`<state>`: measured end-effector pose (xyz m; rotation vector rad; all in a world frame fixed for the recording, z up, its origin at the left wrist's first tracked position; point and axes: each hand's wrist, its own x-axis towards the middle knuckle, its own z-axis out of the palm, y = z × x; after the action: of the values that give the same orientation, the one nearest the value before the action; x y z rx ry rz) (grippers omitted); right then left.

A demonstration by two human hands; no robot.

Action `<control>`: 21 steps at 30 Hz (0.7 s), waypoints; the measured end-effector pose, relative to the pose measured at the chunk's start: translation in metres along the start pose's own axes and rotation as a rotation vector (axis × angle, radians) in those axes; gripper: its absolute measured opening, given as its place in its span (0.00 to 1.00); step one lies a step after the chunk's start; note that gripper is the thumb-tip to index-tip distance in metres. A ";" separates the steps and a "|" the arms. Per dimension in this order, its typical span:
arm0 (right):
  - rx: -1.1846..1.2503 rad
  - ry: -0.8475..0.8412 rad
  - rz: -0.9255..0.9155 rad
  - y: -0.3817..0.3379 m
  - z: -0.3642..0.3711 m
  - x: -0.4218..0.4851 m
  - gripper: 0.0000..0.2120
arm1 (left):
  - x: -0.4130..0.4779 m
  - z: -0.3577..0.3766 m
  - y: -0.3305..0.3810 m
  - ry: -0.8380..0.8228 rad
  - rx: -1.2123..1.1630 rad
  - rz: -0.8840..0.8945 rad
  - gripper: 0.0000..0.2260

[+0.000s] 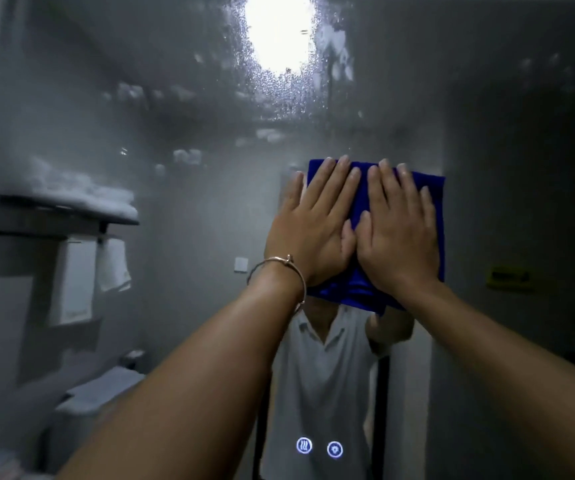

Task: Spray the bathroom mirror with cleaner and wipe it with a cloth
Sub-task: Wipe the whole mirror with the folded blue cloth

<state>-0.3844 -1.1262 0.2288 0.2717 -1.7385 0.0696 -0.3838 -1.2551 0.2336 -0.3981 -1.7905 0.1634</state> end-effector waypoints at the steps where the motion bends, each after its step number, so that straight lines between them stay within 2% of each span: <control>1: -0.001 -0.008 -0.003 0.001 -0.001 -0.001 0.28 | 0.000 0.001 0.000 0.008 -0.017 -0.009 0.30; 5: 0.008 -0.002 -0.001 0.001 -0.003 -0.001 0.28 | -0.002 0.006 0.003 0.041 0.002 -0.022 0.30; 21: 0.044 0.017 0.031 -0.003 -0.001 -0.001 0.29 | -0.001 0.005 0.002 -0.007 0.016 -0.020 0.28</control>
<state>-0.3825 -1.1288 0.2273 0.2754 -1.7262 0.1322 -0.3879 -1.2532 0.2308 -0.3682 -1.7982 0.1650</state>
